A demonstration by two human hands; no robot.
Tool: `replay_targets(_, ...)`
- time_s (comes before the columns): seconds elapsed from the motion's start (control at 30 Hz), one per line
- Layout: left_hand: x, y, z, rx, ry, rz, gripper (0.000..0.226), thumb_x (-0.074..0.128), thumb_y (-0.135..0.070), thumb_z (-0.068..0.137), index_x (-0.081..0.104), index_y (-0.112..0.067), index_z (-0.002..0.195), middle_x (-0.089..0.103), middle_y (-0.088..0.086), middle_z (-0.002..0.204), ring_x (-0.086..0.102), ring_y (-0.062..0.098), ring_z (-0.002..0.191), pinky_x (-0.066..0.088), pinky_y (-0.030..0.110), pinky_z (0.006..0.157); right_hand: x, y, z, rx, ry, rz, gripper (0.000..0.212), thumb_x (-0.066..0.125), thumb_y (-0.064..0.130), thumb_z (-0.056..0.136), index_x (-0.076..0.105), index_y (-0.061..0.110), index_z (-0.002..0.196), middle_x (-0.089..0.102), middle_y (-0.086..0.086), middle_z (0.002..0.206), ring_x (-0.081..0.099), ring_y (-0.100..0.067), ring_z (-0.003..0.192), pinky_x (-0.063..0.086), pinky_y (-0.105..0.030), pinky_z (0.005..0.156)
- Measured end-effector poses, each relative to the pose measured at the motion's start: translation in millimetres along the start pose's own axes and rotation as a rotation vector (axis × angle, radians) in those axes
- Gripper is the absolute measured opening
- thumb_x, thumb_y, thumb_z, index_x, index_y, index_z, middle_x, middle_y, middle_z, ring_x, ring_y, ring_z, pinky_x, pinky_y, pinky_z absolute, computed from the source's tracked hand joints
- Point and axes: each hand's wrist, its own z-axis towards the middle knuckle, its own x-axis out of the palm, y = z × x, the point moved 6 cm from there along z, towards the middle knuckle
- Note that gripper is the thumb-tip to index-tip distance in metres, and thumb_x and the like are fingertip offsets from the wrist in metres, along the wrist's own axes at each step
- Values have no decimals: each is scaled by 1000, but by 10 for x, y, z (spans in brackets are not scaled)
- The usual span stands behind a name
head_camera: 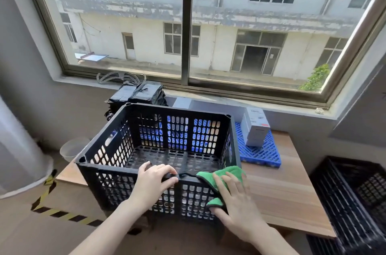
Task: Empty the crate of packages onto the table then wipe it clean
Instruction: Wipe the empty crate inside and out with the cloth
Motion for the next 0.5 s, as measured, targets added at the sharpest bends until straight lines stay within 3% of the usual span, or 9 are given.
replay_targets(0.1,-7,23,-1,11,-11,-15,52,29,-72,80,63,-36,96,64,-21,91,56,-5,94,16,31,111,-76,42,50,-71,-58,28,68,44,56,85,38,24,145,52,8,126,37,-13,123,29,-37,113)
replay_targets(0.2,-43,39,7,73,-10,-27,45,36,-66,85,65,-35,98,64,-20,92,56,-3,93,29,31,109,-154,-53,94,-94,-59,65,57,43,52,87,46,30,139,56,13,118,44,-9,109,49,-27,92)
replay_targets(0.3,-206,237,-29,116,-18,-39,36,41,-55,89,67,-32,100,63,-23,93,53,-2,91,44,39,97,-73,-125,97,-84,-53,96,55,49,43,86,45,30,139,54,13,117,49,-11,107,46,-26,89)
replay_targets(0.4,-443,651,-112,57,-35,65,38,39,-60,87,67,-37,98,61,-27,95,53,-2,99,33,48,109,0,-98,88,-39,-167,116,54,58,34,81,53,27,134,56,10,112,49,-15,104,36,-30,95)
replay_targets(0.5,-582,888,-154,-45,-23,35,46,33,-68,81,67,-41,97,64,-25,93,54,-4,98,13,38,111,45,-1,107,37,-270,82,47,49,34,82,61,24,126,61,6,105,49,-17,100,36,-36,96)
